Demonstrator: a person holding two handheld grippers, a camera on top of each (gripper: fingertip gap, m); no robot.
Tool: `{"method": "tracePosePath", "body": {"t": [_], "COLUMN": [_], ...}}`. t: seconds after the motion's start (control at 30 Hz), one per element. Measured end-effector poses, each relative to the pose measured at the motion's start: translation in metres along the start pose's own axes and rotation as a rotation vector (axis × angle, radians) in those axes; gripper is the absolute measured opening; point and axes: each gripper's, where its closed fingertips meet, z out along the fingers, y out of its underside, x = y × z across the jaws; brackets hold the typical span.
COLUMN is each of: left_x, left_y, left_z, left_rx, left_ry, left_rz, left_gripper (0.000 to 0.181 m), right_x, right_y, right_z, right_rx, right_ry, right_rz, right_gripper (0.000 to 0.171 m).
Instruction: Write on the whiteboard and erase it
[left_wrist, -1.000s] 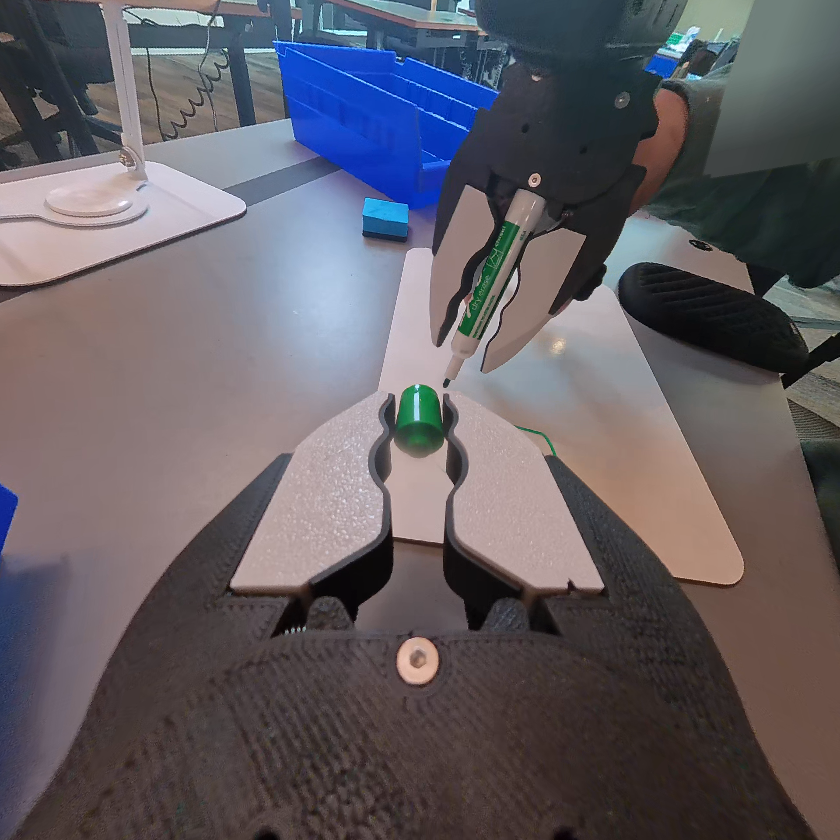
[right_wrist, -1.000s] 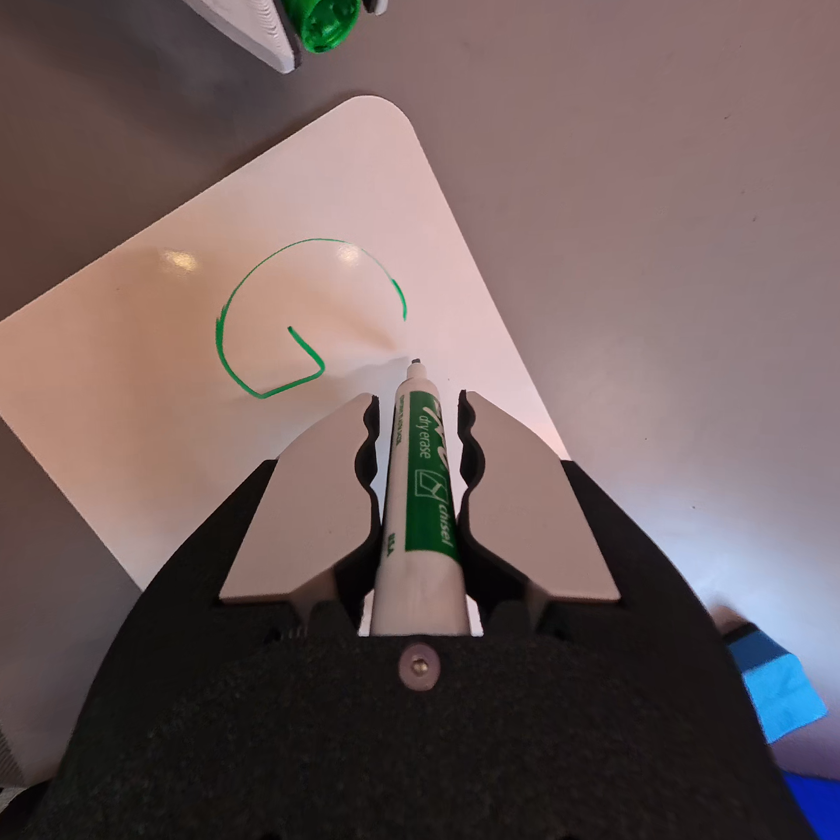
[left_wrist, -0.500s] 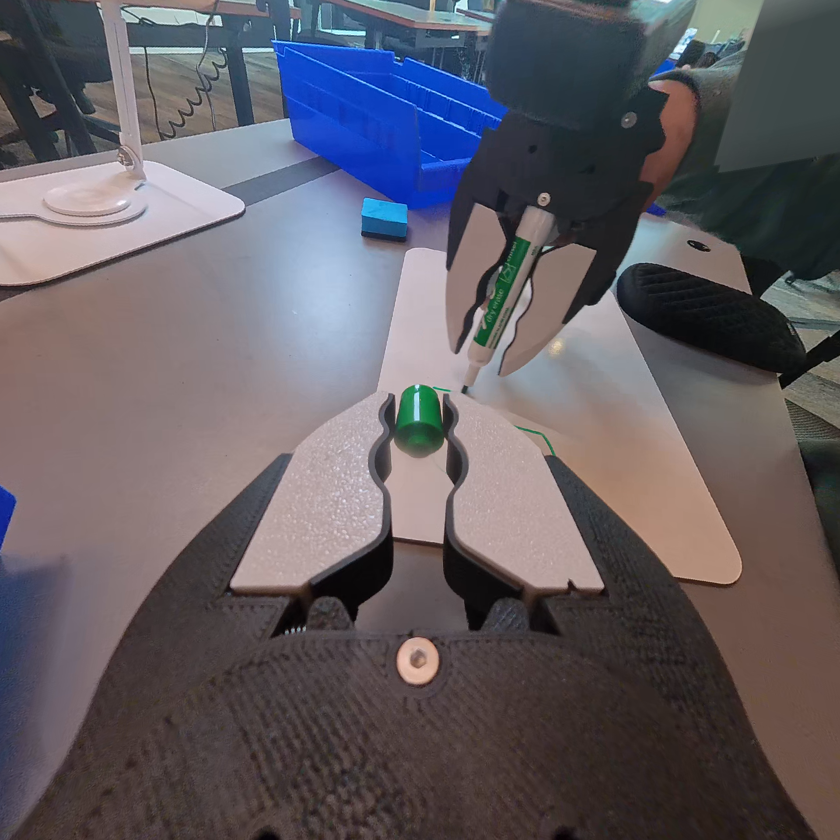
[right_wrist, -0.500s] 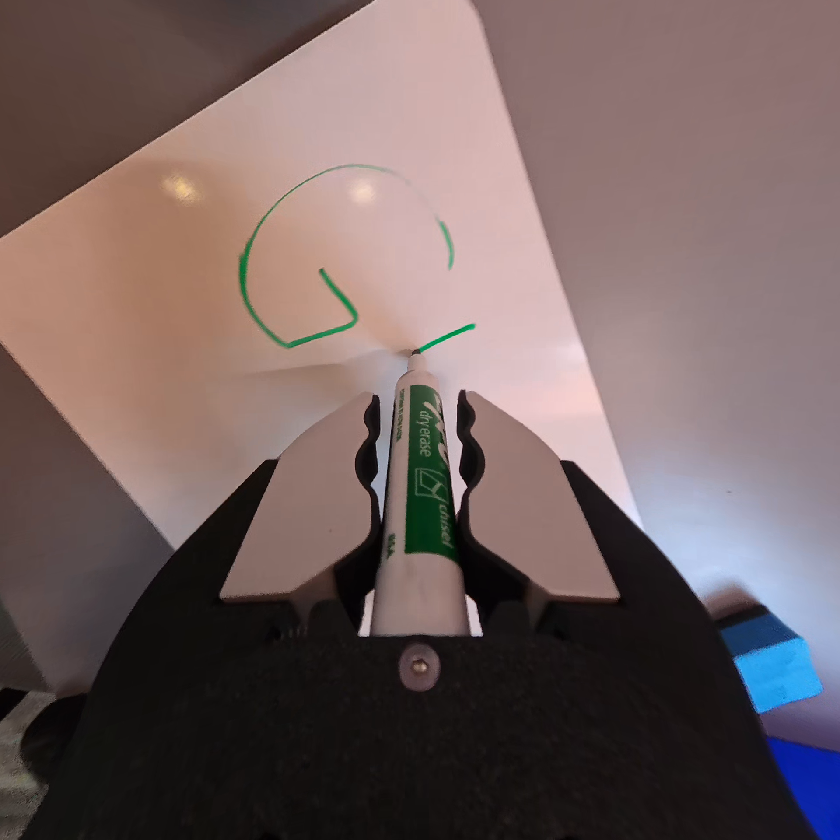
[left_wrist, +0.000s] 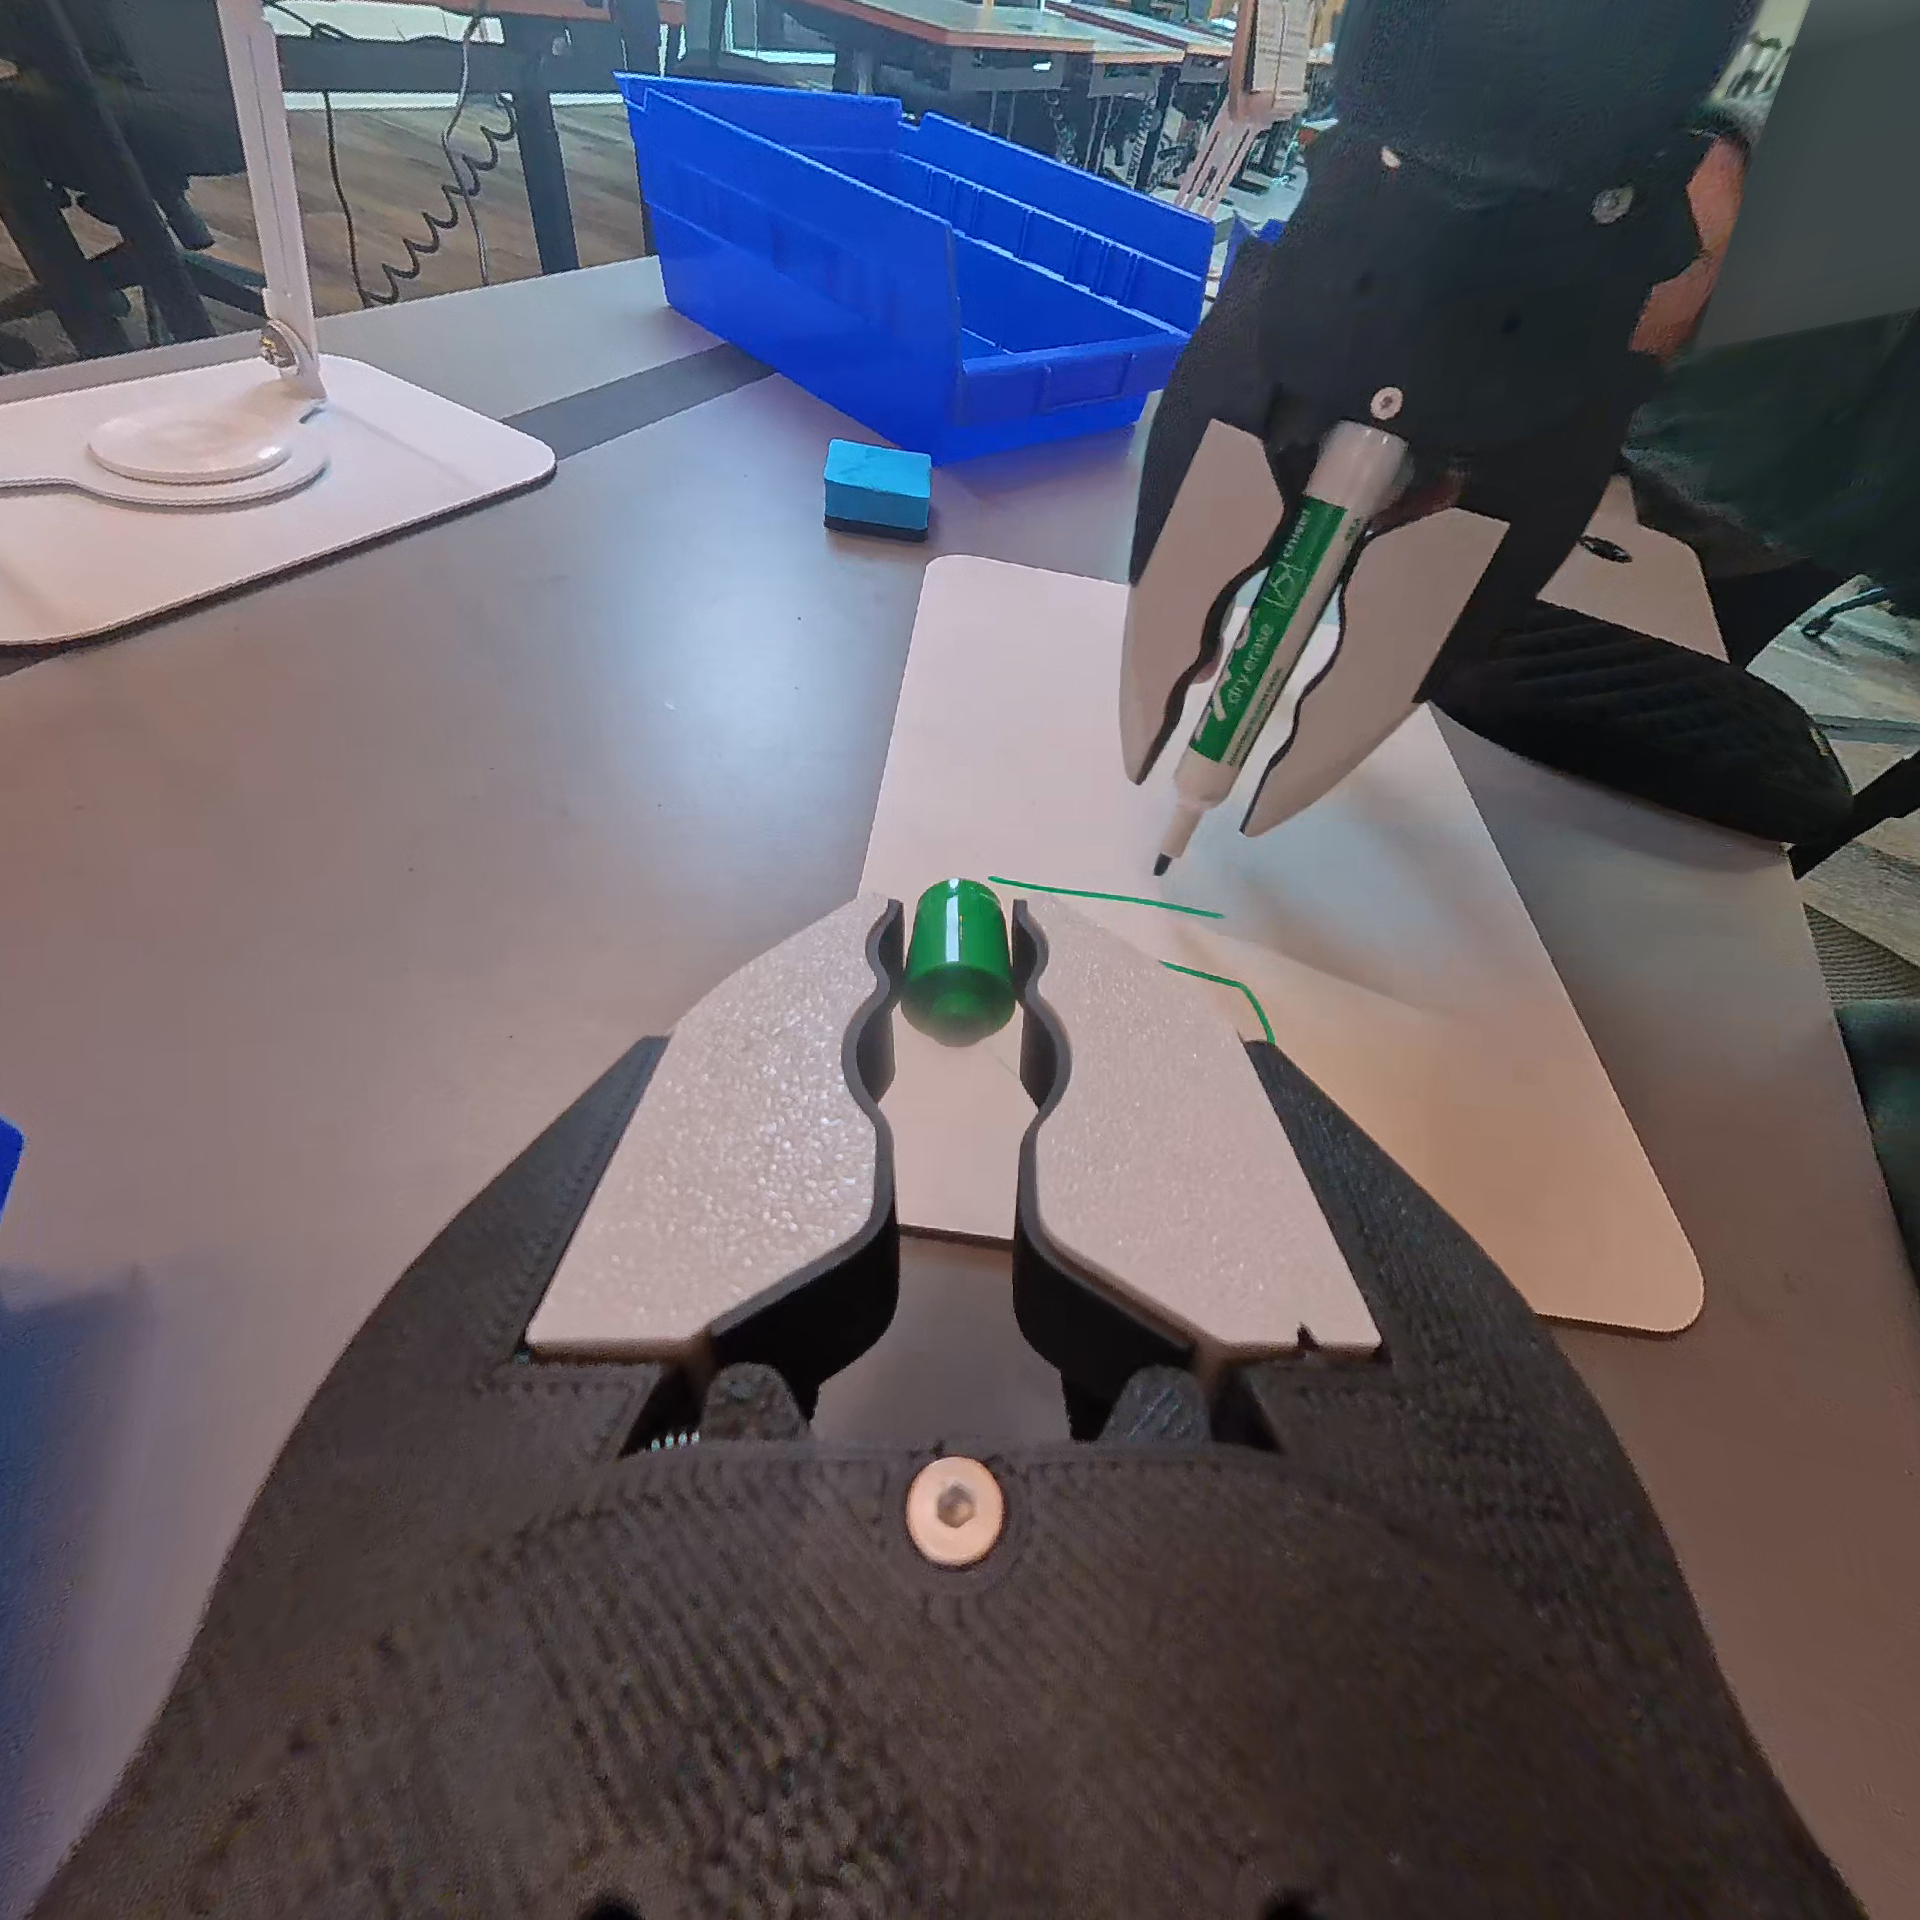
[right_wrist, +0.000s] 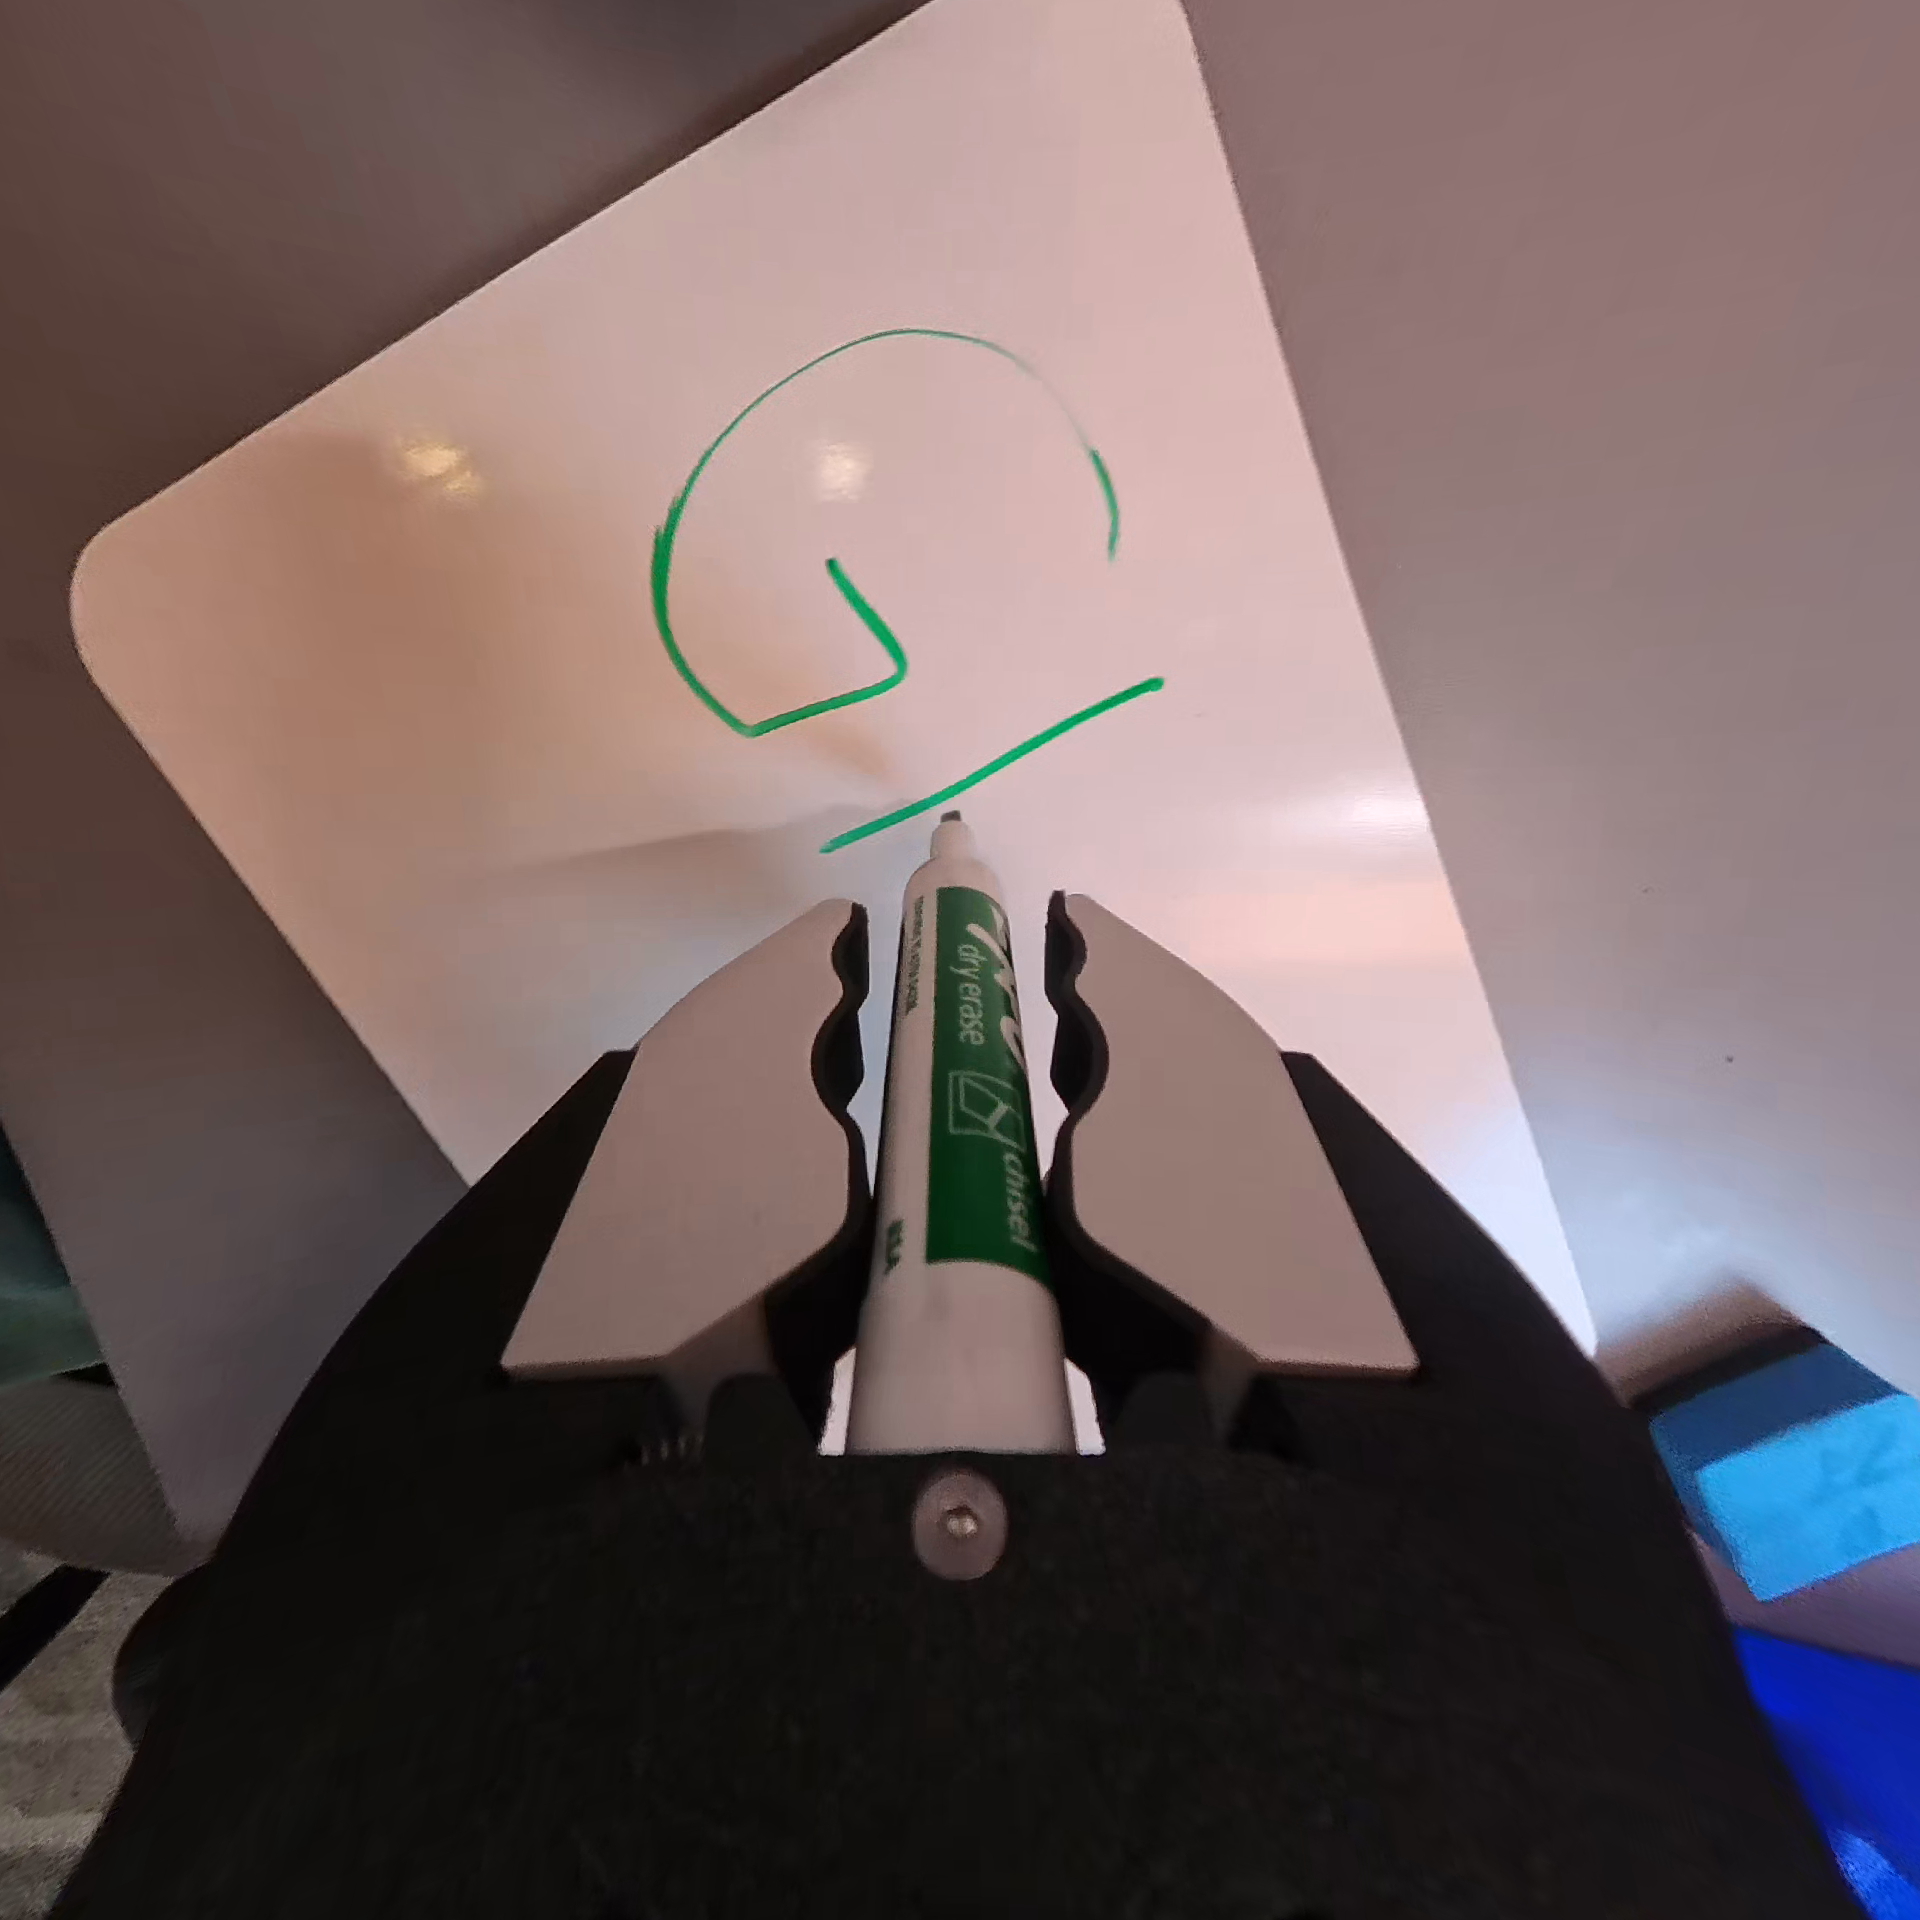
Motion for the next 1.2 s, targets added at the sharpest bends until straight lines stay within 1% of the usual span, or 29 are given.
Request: {"method": "tracePosePath", "body": {"t": [0.3,0.73,0.97,1.2], "left_x": [-0.001,0.0,-0.002,-0.002], "left_y": [0.0,0.001,0.001,0.001], "left_z": [0.0,0.0,0.0,-0.001], "left_rx": [0.002,-0.002,-0.002,0.0], "left_ry": [0.0,0.002,-0.002,0.0], "left_rz": [-0.005,-0.004,-0.008,-0.009], "left_gripper": [0.02,0.02,0.02,0.02], "right_x": [0.007,0.028,0.039,0.049], "right_y": [-0.005,0.034,0.02,0.013], "right_z": [0.01,-0.001,-0.006,0.0], "right_rx": [-0.005,-0.1,-0.036,-0.034], "right_ry": [-0.005,0.058,0.078,0.081], "right_rz": [-0.006,0.049,0.06,0.059], "right_gripper": [0.033,0.033,0.033,0.033]}}
